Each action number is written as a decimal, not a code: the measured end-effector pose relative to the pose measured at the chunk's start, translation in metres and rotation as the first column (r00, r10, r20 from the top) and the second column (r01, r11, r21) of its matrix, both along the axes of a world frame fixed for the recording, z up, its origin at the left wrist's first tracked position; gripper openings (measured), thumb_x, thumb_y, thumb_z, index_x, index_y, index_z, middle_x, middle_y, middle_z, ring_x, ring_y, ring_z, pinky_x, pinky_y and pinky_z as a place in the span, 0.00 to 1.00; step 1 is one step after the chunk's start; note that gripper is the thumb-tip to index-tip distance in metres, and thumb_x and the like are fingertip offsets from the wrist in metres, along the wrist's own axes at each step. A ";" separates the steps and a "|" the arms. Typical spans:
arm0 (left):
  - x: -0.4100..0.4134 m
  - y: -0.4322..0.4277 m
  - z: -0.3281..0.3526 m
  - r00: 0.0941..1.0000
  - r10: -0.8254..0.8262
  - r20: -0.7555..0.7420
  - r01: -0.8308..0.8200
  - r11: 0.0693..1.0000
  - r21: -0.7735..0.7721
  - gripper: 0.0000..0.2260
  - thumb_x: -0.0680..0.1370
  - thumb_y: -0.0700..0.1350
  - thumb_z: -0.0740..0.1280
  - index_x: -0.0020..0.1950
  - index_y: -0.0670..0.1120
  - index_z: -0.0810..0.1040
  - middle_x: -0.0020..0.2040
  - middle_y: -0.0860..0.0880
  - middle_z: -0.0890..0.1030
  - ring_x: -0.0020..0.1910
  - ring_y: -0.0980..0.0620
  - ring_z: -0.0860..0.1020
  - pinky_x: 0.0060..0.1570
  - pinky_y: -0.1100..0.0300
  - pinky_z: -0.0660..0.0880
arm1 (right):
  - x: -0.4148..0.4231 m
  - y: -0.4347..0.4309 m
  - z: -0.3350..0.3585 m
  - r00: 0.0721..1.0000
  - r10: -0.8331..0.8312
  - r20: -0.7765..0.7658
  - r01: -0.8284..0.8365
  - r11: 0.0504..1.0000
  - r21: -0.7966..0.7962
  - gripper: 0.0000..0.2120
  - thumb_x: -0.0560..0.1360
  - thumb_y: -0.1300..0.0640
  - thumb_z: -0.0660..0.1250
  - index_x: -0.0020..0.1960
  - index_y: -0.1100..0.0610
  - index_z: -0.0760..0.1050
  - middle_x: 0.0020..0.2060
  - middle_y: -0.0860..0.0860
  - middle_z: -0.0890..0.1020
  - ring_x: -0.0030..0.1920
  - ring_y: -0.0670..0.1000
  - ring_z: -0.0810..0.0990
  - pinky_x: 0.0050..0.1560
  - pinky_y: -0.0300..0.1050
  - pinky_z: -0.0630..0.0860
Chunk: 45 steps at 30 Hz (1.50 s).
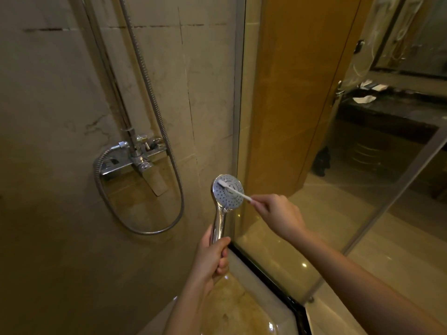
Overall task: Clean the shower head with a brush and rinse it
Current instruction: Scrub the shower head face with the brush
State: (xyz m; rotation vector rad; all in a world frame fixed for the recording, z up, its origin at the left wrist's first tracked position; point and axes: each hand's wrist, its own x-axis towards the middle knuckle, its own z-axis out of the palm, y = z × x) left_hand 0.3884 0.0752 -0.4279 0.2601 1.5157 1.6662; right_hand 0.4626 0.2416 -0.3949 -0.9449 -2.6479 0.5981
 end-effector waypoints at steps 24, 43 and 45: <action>-0.007 -0.012 -0.007 0.998 -0.032 -0.048 0.030 0.999 -0.044 0.21 0.77 0.38 0.63 0.67 0.55 0.68 0.26 0.50 0.66 0.18 0.59 0.61 0.15 0.70 0.56 | -0.007 0.011 -0.006 0.999 -0.002 -0.054 -0.002 0.998 -0.065 0.11 0.79 0.48 0.61 0.57 0.44 0.79 0.32 0.46 0.80 0.33 0.46 0.79 0.37 0.49 0.80; -0.002 -0.002 0.015 0.978 -0.051 0.204 0.030 0.994 0.106 0.07 0.80 0.51 0.59 0.56 0.55 0.74 0.24 0.52 0.66 0.16 0.61 0.59 0.16 0.73 0.53 | -0.004 0.019 -0.015 0.955 -0.094 -0.282 -0.025 0.920 -0.392 0.10 0.79 0.52 0.63 0.44 0.50 0.81 0.26 0.48 0.74 0.30 0.50 0.69 0.32 0.45 0.65; -0.002 -0.003 0.015 0.977 -0.049 0.207 0.023 0.992 0.127 0.08 0.80 0.51 0.59 0.56 0.57 0.75 0.25 0.52 0.65 0.16 0.61 0.59 0.15 0.73 0.53 | -0.003 0.012 -0.009 0.978 0.016 -0.207 -0.086 0.939 -0.332 0.09 0.79 0.52 0.63 0.44 0.48 0.81 0.28 0.49 0.76 0.29 0.49 0.69 0.31 0.44 0.65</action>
